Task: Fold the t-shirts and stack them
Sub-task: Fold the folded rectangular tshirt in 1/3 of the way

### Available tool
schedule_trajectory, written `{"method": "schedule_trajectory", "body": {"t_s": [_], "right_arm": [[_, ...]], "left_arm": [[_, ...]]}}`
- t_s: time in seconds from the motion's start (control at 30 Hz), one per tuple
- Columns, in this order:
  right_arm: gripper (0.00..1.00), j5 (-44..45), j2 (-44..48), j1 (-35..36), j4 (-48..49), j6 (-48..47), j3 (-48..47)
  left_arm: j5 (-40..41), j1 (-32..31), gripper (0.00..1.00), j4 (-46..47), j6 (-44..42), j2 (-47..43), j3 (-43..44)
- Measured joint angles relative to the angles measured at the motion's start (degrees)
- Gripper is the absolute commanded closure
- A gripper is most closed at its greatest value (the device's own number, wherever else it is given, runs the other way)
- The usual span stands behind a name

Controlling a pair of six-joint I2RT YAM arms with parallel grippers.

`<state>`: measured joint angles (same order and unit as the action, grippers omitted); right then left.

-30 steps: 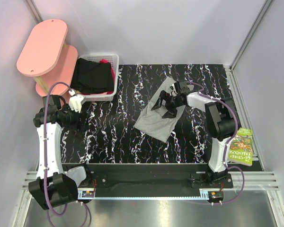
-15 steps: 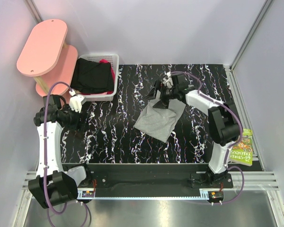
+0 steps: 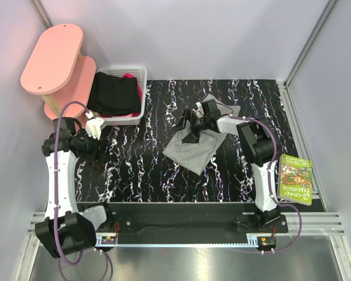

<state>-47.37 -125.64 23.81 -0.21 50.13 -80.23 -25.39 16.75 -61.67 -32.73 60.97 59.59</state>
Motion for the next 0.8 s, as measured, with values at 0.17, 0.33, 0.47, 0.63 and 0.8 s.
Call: {"method": "schedule_trajectory", "body": {"t_s": [0.17, 0.33, 0.47, 0.63, 0.8], "right_arm": [[0.00, 0.1, 1.2, 0.0, -1.7, -1.1, 0.0], [0.00, 1.2, 10.1, 0.0, -4.1, -2.4, 1.7], [0.00, 1.5, 19.6, 0.0, -3.8, -2.6, 5.7], [0.00, 2.0, 23.8, 0.0, -3.4, -2.8, 12.6], [0.00, 3.5, 19.8, 0.0, -4.2, -3.4, 18.7]], "left_arm": [[0.0, 0.0, 0.19, 0.0, 0.0, 0.0, -0.2], [-0.1, 0.0, 0.19, 0.0, 0.0, -0.3, -0.2], [0.0, 0.0, 0.19, 0.0, 0.0, -1.2, -0.9], [0.0, 0.0, 0.19, -0.2, 0.0, -1.4, -1.1], [0.0, 0.0, 0.19, -0.2, 0.0, -1.4, -1.1]]}}
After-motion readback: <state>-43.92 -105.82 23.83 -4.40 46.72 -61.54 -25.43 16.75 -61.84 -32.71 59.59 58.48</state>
